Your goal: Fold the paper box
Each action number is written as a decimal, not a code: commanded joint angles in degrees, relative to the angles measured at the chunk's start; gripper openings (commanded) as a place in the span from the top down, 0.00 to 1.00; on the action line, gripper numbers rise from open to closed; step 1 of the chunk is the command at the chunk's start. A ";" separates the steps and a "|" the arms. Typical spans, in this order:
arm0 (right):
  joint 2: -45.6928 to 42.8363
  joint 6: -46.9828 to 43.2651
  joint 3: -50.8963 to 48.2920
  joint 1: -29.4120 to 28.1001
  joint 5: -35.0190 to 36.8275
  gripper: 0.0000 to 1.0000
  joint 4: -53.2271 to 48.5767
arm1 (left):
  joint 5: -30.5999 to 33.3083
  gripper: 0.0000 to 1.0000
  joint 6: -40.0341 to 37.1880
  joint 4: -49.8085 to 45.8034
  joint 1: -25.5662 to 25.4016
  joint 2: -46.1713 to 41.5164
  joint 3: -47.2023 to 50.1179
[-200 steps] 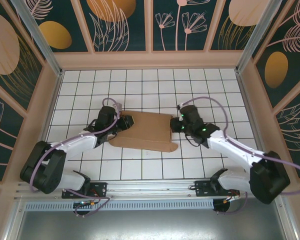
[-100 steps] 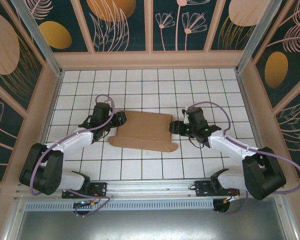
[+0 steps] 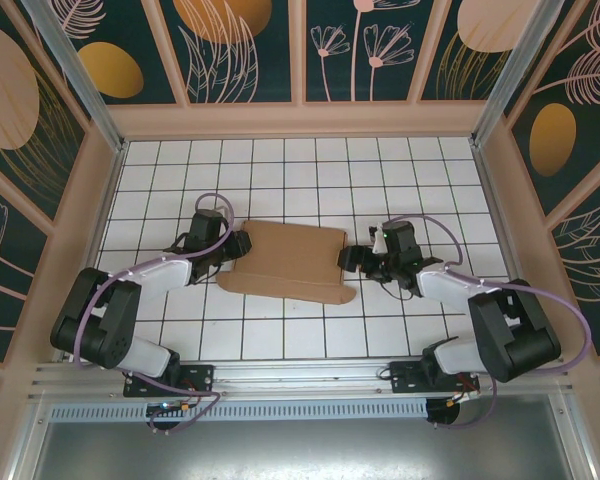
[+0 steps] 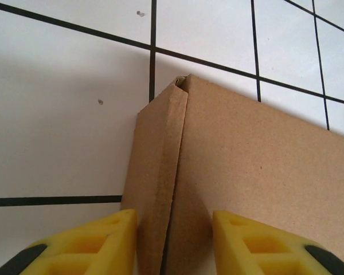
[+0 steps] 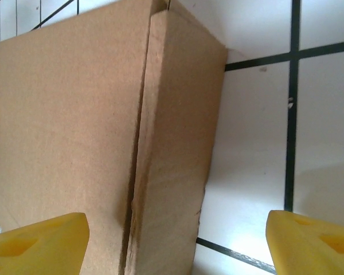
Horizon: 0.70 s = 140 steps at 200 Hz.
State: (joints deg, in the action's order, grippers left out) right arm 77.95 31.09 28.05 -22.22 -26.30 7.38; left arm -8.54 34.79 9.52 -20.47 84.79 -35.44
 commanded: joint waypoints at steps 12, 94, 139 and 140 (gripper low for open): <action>2.97 4.26 -2.48 2.03 -8.28 0.18 10.10 | -1.84 0.65 3.06 1.93 2.04 1.86 2.98; 11.08 8.83 -2.65 3.93 -16.76 0.16 20.30 | -5.26 0.73 2.71 2.19 5.99 6.93 3.08; 15.94 8.81 -0.83 4.10 -18.87 0.12 21.73 | -9.99 0.80 3.55 3.24 8.87 8.80 3.13; 16.02 8.81 -0.82 4.11 -18.83 0.12 21.77 | -10.05 0.80 3.50 3.19 8.96 8.80 3.07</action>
State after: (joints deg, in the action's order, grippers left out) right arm 89.32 39.83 26.63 -17.39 -43.66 27.42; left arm -19.03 37.95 20.43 -13.52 89.97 -33.91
